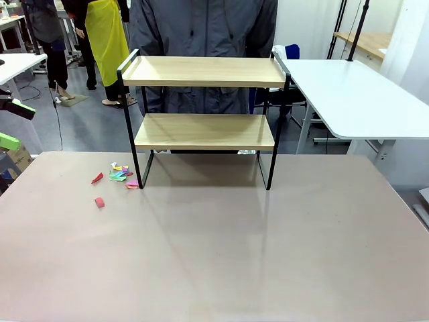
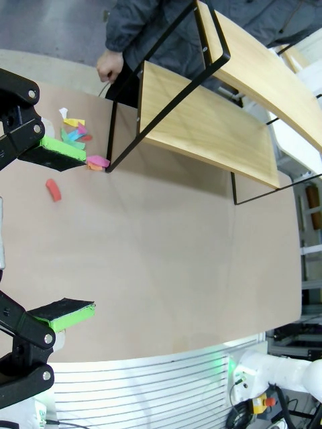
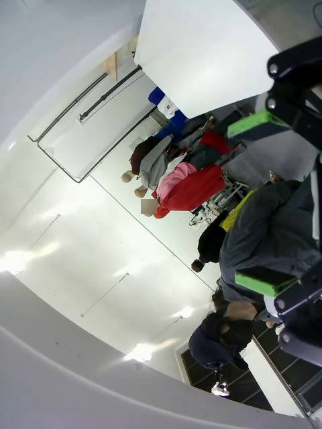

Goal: Clean the shelf.
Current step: Hand the Duster back to the human.

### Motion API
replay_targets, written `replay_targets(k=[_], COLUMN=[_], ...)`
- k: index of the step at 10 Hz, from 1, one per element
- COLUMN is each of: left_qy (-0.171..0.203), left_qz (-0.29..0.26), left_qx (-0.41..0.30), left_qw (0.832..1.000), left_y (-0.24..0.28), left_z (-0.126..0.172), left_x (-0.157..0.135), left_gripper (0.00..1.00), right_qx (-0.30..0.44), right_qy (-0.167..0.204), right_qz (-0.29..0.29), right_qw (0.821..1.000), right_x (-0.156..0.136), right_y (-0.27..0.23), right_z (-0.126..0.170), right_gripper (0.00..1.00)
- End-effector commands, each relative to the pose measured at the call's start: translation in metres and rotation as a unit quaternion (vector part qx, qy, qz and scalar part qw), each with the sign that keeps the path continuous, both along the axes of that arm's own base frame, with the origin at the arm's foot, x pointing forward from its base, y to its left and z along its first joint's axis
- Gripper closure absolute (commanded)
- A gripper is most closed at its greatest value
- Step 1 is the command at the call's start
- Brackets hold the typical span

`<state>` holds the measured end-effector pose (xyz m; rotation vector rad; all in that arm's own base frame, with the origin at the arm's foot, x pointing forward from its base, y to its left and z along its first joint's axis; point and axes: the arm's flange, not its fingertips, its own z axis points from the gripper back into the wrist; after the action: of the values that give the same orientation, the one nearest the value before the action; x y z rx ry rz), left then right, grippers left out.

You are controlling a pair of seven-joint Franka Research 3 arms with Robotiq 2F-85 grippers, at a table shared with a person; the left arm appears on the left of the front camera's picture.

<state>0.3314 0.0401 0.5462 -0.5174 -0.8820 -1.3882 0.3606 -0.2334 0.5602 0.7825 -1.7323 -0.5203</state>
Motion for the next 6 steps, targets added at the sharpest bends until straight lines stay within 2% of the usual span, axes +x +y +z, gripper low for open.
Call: replay_targets(k=[1,6], left_qy=[-0.010,-0.010], left_qz=[-0.005,-0.005], left_qx=[-0.013,-0.013], left_qw=[1.000,1.000], left_y=[-0.0011,-0.0011], left_z=[-0.0001,-0.0001], left_x=[0.0017,0.0017], left_gripper=[0.00,0.00], right_qx=[-0.003,-0.003], right_qy=[-0.001,-0.001], right_qz=[-0.002,-0.002], right_qw=[1.000,1.000], right_x=[-0.0019,-0.0019], right_y=[0.0013,0.0013], right_z=[-0.0004,-0.0004], right_gripper=[0.00,0.00])
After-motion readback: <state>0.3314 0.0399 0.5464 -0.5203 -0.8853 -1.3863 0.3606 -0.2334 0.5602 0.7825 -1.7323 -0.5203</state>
